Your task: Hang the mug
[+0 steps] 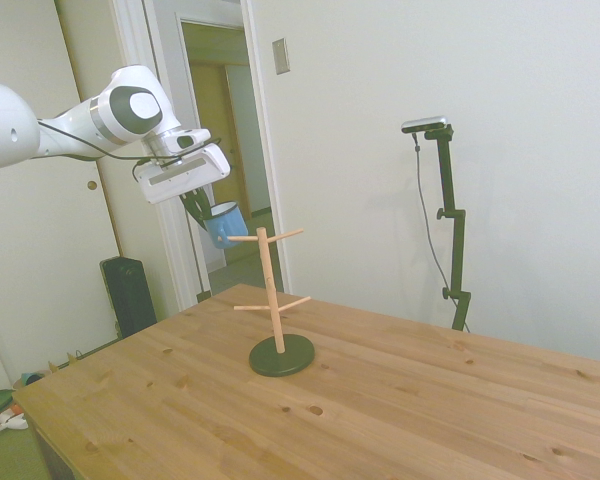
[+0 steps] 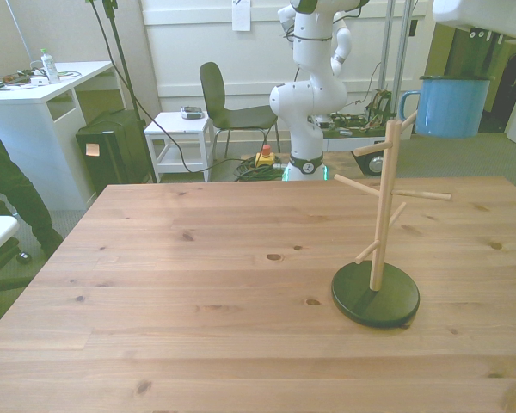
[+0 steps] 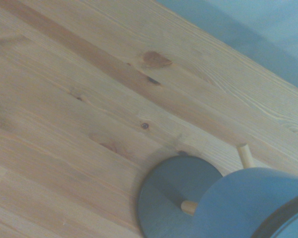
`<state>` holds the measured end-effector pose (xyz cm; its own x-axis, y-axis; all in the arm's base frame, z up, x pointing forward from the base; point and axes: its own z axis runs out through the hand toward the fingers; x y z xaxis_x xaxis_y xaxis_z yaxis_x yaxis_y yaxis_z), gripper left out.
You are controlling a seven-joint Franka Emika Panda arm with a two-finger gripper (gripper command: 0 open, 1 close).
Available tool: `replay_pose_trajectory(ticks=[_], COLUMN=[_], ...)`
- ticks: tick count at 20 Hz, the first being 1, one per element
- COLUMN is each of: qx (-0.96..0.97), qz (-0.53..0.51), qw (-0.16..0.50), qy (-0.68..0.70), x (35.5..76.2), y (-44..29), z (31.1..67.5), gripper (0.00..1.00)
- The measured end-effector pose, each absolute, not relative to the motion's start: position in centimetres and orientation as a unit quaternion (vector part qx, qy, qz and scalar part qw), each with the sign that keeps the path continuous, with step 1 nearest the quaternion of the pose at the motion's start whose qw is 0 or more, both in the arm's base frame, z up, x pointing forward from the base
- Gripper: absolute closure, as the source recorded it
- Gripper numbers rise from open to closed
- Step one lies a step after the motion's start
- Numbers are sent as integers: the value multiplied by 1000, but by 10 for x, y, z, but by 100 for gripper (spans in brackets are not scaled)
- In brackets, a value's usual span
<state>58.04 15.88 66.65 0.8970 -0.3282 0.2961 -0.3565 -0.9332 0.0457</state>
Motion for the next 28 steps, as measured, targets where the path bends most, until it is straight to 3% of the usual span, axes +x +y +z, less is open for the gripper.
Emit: replay_pose_trajectory(ticks=[10,11,28], qx=[973,973,972], qz=[137,136,125], qw=[45,45,48], qy=[-180,-180,-195], x=[617,618,630], y=[154,155,141], z=[662,663,661], gripper=[100,0,0])
